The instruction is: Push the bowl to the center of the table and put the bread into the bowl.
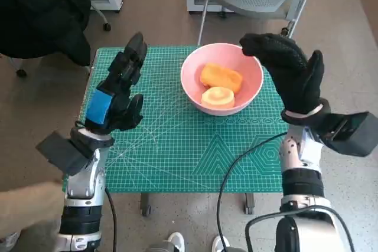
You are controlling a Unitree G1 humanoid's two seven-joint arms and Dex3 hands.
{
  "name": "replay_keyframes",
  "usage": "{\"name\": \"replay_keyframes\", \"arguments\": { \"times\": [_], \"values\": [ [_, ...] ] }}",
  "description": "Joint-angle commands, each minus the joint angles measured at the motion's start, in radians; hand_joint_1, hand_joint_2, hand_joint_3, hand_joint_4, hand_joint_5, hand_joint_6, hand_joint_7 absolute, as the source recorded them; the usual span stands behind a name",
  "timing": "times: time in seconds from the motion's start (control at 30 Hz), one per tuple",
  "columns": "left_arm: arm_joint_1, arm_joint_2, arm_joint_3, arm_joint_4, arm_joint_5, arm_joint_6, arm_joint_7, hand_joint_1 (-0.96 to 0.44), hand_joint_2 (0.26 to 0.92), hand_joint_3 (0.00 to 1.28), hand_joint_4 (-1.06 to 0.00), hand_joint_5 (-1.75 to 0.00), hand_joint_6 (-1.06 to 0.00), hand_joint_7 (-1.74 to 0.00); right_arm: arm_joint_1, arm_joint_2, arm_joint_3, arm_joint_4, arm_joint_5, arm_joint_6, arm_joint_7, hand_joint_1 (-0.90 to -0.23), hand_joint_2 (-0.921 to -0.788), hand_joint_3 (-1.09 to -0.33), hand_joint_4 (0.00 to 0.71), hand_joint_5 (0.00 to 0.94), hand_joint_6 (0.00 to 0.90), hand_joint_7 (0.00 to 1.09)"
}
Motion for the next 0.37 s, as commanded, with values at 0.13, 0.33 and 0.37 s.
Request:
{"name": "replay_keyframes", "arguments": {
  "times": [0.13, 0.33, 0.37],
  "values": [
    [0.013, -0.015, -0.003, -0.006, -0.022, -0.035, -0.015, -0.76, 0.921, 0.66, -0.01, 0.00, -0.09, 0.00, 0.043, -0.007, 0.015, -0.032, -0.020, 0.003, -0.015, -0.633, -0.921, -0.710, 0.164, 0.000, 0.219, 0.02],
    [0.013, -0.020, -0.004, -0.001, -0.027, -0.047, -0.020, -0.75, 0.921, 0.65, 0.00, 0.00, -0.09, -0.01, 0.051, -0.008, 0.019, -0.049, -0.017, 0.004, -0.021, -0.647, -0.921, -0.714, 0.163, 0.000, 0.215, 0.02],
    [0.013, -0.021, -0.004, -0.001, -0.029, -0.048, -0.021, -0.75, 0.921, 0.65, 0.00, 0.00, -0.09, -0.01, 0.051, -0.008, 0.019, -0.050, -0.016, 0.005, -0.021, -0.648, -0.921, -0.714, 0.163, 0.000, 0.215, 0.02]
  ]
}}
